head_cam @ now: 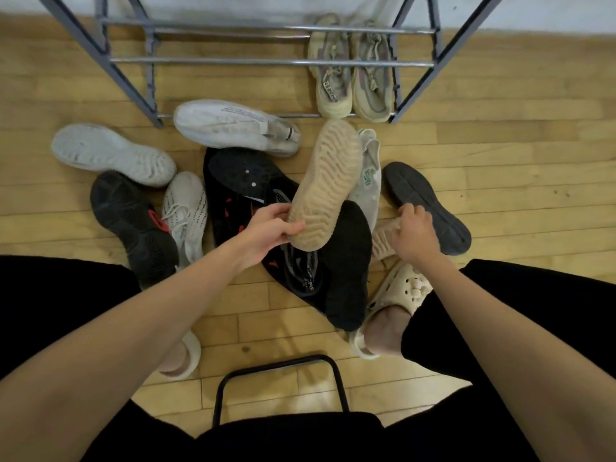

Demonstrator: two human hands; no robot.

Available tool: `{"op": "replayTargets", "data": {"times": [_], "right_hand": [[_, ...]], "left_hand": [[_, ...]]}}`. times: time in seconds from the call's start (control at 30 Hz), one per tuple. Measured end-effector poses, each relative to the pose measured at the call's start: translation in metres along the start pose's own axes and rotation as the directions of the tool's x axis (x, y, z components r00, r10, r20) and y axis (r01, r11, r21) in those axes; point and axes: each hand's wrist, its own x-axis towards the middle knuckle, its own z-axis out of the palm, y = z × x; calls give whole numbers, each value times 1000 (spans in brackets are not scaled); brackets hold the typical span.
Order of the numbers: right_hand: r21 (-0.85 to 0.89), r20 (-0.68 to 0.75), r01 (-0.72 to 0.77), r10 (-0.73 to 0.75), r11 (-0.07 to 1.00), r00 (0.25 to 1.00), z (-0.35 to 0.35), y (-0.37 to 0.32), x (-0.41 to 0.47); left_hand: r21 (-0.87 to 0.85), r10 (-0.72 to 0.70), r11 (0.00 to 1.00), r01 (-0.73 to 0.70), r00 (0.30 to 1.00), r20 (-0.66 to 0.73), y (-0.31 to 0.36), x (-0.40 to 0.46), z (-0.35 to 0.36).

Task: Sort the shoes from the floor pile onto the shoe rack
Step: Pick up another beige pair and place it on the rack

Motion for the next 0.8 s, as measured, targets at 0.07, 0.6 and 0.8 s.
{"op": "replayTargets", "data": {"times": [0.07, 0.6, 0.8], "right_hand": [[-74, 186, 45, -31, 996, 982, -4, 16, 16], [-486, 347, 417, -268, 768, 899, 36, 44, 53], [-612, 397, 454, -245, 648, 885, 26, 25, 47]], "left_hand": [[0, -9, 1000, 9, 999, 36, 4, -2, 9], [59, -23, 998, 24, 999, -22, 11, 4, 49], [7, -39, 999, 39, 998, -47, 4, -10, 51]]}}
